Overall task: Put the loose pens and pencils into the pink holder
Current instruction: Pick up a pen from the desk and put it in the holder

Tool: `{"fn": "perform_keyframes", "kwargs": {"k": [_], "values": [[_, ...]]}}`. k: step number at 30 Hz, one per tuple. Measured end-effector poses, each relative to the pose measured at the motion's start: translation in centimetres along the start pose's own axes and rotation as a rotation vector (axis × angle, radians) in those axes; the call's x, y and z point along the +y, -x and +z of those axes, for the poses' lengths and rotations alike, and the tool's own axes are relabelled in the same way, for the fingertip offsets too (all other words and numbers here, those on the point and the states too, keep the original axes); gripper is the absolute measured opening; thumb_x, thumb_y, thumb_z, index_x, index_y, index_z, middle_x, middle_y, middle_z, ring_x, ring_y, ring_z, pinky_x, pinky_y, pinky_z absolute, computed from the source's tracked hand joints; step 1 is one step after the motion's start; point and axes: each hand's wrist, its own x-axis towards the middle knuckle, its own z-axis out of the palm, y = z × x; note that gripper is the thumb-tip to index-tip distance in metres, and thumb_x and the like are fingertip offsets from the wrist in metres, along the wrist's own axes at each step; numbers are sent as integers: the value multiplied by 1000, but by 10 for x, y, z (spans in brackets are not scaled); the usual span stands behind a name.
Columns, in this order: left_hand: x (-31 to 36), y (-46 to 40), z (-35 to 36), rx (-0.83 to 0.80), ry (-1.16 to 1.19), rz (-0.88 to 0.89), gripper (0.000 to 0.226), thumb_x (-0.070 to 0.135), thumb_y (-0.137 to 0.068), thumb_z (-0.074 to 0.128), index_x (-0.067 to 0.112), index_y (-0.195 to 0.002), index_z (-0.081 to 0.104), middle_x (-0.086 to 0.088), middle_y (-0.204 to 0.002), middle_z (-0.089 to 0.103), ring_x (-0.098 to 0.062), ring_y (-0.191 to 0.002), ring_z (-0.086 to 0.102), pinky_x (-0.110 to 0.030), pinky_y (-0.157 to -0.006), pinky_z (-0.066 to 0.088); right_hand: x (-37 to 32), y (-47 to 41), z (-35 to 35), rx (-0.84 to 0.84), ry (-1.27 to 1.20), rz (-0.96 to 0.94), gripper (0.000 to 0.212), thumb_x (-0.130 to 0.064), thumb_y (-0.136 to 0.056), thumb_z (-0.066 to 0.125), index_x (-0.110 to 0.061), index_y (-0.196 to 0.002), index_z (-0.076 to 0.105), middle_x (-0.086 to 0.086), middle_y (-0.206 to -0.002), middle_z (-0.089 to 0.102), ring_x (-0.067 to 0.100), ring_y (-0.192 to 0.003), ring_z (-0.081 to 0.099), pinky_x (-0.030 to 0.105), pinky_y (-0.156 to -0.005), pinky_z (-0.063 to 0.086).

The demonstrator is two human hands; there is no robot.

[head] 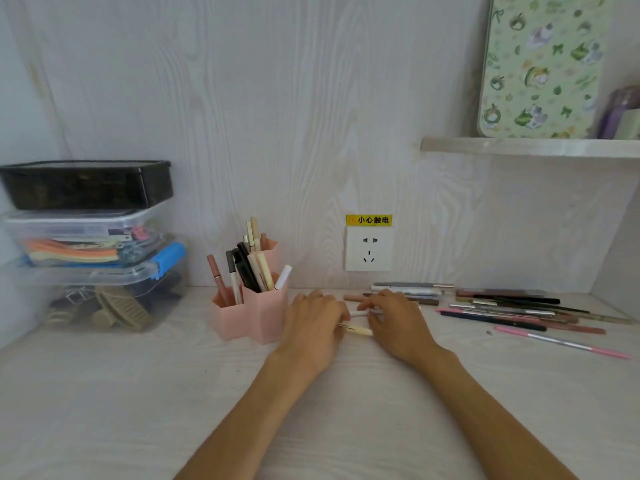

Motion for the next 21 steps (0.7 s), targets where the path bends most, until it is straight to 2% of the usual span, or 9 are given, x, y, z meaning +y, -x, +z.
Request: {"fn": "perform_keyframes", "kwargs": {"k": [4, 8, 9, 10, 12, 14, 16, 18, 21], "values": [[0, 10, -5, 27, -47, 114, 21, 21, -95, 46, 24, -114, 55, 4, -116, 56, -17, -112, 43, -27, -87, 30, 0, 2, -1, 5, -29, 3, 23, -16, -90, 50, -22, -106, 65, 2, -111, 62, 21, -109, 51, 32, -92, 38], [-4, 25, -21, 197, 34, 178, 12, 28, -100, 38, 21, -106, 45, 4, -93, 63, -17, -86, 55, -23, -87, 35, 3, 3, -1, -1, -19, -4, 21, -15, -88, 52, -21, -104, 65, 2, -109, 61, 23, -106, 52, 29, -84, 35], [-4, 29, -28, 242, 54, 173, 15, 32, -100, 36, 22, -107, 43, 6, -87, 64, -16, -78, 57, -25, -82, 41, 2, 3, -1, -2, -18, -5, 21, -16, -89, 52, -22, -104, 65, 2, -110, 61, 23, -106, 52, 29, -85, 36], [-4, 33, -36, 276, 64, 159, 18, 37, -100, 34, 25, -110, 43, 7, -83, 64, -15, -71, 57, -27, -70, 46, 1, 3, -1, -3, -15, -5, 21, -17, -89, 51, -23, -104, 65, 1, -110, 61, 22, -107, 52, 29, -86, 36], [-6, 40, -55, 331, 65, 140, 28, 43, -97, 29, 32, -115, 47, 8, -76, 63, -12, -60, 59, -30, -48, 47, 0, 2, -1, 0, -15, -7, 22, -17, -89, 51, -24, -104, 66, 1, -110, 61, 21, -107, 52, 29, -88, 37], [-14, 46, -76, 361, 37, 112, 35, 47, -95, 27, 40, -118, 53, 8, -78, 63, -12, -57, 60, -30, -43, 47, 0, 4, -2, -3, -17, -9, 22, -17, -90, 51, -25, -104, 66, 1, -110, 61, 21, -107, 52, 30, -89, 38], [-31, 47, -97, 375, -73, 52, 34, 45, -94, 35, 44, -120, 56, 9, -87, 67, -14, -62, 63, -26, -44, 43, 0, 4, -2, -2, -16, -11, 22, -17, -90, 51, -25, -104, 65, 0, -110, 61, 20, -107, 52, 31, -90, 38], [-52, 43, -120, 282, -175, -25, 31, 38, -96, 42, 44, -123, 55, 10, -91, 66, -14, -72, 61, -25, -50, 40, 0, 5, -2, 1, -15, -14, 22, -16, -89, 52, -24, -104, 65, 0, -111, 61, 20, -107, 52, 31, -91, 38], [-70, 25, -158, -70, -302, -72, 38, 25, -98, 37, 46, -126, 52, 8, -82, 58, -11, -73, 52, -26, -56, 40, -1, 5, -1, 10, -11, -20, 21, -16, -88, 53, -24, -104, 65, 1, -111, 61, 21, -108, 53, 32, -92, 38]]}}
